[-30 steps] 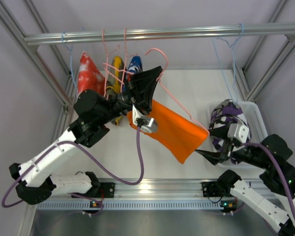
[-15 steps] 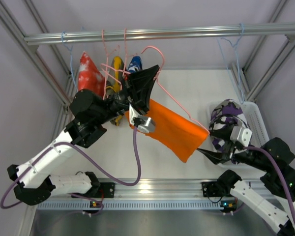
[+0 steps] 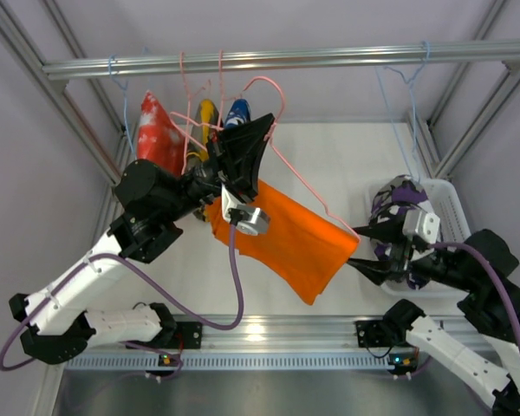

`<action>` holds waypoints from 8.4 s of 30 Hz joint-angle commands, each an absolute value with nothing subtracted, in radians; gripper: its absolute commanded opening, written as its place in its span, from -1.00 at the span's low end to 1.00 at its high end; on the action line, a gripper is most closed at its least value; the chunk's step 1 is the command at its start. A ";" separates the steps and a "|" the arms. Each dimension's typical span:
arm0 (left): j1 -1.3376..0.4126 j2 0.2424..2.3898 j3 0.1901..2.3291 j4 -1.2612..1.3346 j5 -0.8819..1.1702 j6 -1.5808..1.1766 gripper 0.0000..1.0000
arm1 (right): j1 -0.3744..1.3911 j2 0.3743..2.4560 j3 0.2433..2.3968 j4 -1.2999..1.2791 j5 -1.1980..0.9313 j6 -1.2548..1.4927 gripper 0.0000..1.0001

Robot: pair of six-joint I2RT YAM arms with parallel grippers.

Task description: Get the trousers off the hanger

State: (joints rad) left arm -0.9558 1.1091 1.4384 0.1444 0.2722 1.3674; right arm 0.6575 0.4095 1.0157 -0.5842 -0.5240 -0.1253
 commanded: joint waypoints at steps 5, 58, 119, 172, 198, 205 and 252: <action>-0.954 1.043 1.505 0.261 0.264 1.374 -1.00 | 0.644 0.477 1.013 -0.448 -0.548 -0.051 0.12; -0.953 0.911 1.022 -0.121 0.650 1.627 -1.00 | 0.643 0.629 1.328 -0.166 -0.414 -0.089 -1.00; -0.953 0.787 0.972 -0.112 0.673 1.601 -1.00 | 0.305 0.252 1.129 -0.219 0.567 -0.969 -1.00; -0.954 0.856 1.177 -0.184 0.706 1.727 -1.00 | 0.137 0.301 0.610 -0.492 -0.120 -0.603 -0.11; -0.954 1.075 1.302 -0.156 0.687 1.477 -1.00 | -0.006 0.649 1.506 -1.244 -1.158 -0.629 0.35; -0.953 1.130 1.305 -0.153 0.729 1.545 -1.00 | -0.034 0.775 1.511 -0.982 -1.278 -0.344 0.27; -0.962 0.867 1.042 -0.017 0.621 1.545 0.98 | 0.520 0.736 1.378 -0.854 -0.658 -0.040 -1.00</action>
State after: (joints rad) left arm -0.9611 0.9783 1.0859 -0.0624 0.6430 1.5246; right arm 0.5133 0.7521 1.4128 -0.8986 -0.7296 -0.0895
